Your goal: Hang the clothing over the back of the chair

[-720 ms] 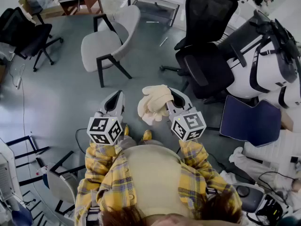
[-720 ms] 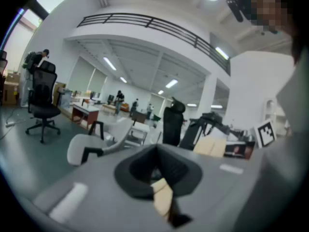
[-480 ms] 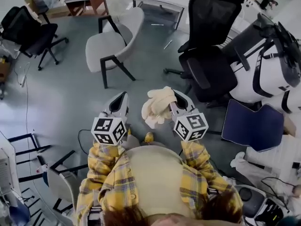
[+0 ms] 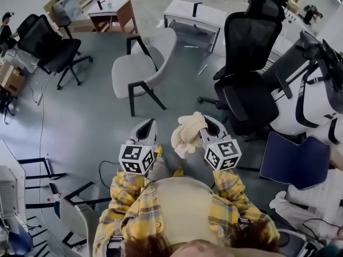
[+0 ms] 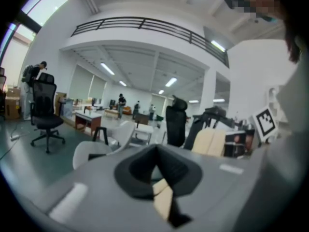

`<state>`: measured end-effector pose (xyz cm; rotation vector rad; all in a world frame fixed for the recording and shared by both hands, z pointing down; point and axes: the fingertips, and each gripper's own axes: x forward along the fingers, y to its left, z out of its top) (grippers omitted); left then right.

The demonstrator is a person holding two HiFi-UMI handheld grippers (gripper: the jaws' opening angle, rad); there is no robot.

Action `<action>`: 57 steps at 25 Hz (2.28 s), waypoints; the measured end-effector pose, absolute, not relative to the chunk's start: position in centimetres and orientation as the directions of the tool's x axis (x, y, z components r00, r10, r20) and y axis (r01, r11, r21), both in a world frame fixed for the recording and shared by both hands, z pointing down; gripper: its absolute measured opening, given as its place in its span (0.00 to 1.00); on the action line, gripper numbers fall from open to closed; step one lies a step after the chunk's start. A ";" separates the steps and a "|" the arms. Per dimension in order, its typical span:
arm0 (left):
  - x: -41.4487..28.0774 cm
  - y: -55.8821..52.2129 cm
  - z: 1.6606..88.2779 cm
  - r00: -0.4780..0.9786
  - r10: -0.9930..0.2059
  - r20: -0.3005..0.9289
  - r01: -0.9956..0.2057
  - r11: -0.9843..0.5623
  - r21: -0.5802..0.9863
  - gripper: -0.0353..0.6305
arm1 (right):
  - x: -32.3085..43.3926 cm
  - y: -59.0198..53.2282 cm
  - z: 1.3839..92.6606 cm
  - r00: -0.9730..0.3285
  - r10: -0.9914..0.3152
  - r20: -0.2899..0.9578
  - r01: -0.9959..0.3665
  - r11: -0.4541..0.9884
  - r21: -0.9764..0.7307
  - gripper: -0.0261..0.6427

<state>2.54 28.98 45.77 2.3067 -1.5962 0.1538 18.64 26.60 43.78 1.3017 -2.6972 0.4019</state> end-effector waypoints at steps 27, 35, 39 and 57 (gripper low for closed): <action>-6.9 13.8 42.5 0.411 -0.888 0.204 -0.911 -0.397 0.110 0.06 | 3.1 13.1 37.2 -0.735 -0.654 0.181 -0.674 0.734 -0.086 0.08; -9.5 10.8 42.2 0.442 -0.876 0.193 -0.897 -0.427 0.119 0.06 | -0.9 9.7 34.0 -0.751 -0.645 0.138 -0.654 0.756 -0.023 0.08; -10.7 9.9 41.8 0.458 -0.870 0.184 -0.889 -0.445 0.109 0.06 | -2.4 7.9 32.3 -0.754 -0.646 0.121 -0.651 0.759 -0.004 0.08; -11.9 0.6 39.2 0.347 -0.927 0.140 -0.938 -0.345 0.038 0.06 | -6.6 -2.5 24.1 -0.882 -0.470 0.002 -0.469 0.881 0.066 0.08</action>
